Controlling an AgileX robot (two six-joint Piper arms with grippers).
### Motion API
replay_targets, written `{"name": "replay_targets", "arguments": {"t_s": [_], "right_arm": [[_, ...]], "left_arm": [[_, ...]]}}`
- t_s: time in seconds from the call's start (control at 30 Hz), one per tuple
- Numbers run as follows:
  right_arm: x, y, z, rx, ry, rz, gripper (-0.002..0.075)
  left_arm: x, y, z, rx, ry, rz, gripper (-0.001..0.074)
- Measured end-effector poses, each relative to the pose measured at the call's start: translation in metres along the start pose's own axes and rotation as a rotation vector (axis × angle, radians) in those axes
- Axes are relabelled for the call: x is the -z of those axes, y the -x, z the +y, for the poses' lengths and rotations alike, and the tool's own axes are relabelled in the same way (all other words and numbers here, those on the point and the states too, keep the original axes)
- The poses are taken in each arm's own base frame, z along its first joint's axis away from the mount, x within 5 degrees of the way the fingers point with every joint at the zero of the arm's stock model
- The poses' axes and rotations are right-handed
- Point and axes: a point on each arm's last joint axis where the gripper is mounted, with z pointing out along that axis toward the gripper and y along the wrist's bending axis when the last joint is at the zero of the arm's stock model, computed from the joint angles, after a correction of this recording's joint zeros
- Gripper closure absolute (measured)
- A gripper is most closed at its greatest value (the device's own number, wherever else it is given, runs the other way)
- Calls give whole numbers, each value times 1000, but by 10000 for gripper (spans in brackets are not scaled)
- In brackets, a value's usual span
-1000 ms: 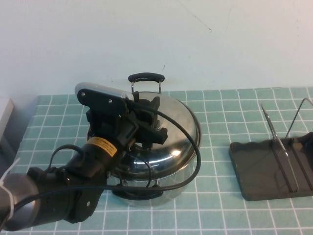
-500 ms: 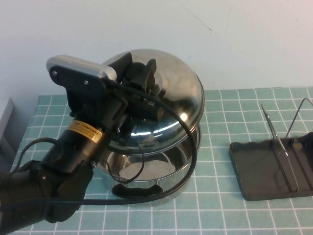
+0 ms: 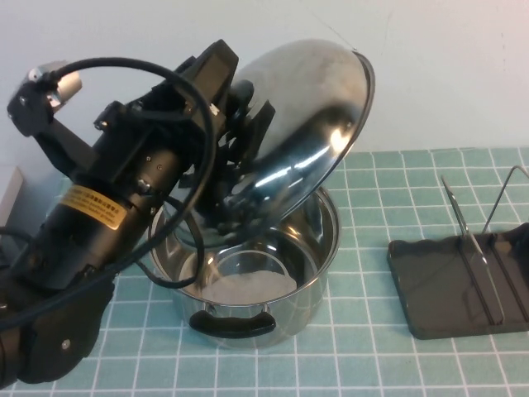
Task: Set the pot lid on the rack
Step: Hand over the pot lid
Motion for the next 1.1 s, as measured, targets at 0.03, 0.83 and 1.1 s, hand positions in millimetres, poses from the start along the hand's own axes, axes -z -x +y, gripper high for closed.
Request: {"name": "replay_targets", "arguments": {"t_s": [0.03,0.83,1.1], "right_arm": [[0,2,0,13,4,-17,729],[2,23,63,492,307,-4,727],[-45,52,112,450,417,210,550]], "left_arm": [[0,-2,2,39,9,10,412],[-18,-32,-1,134,-227,86,412],[-19,-33,-1,134,-232,97,412]]}}
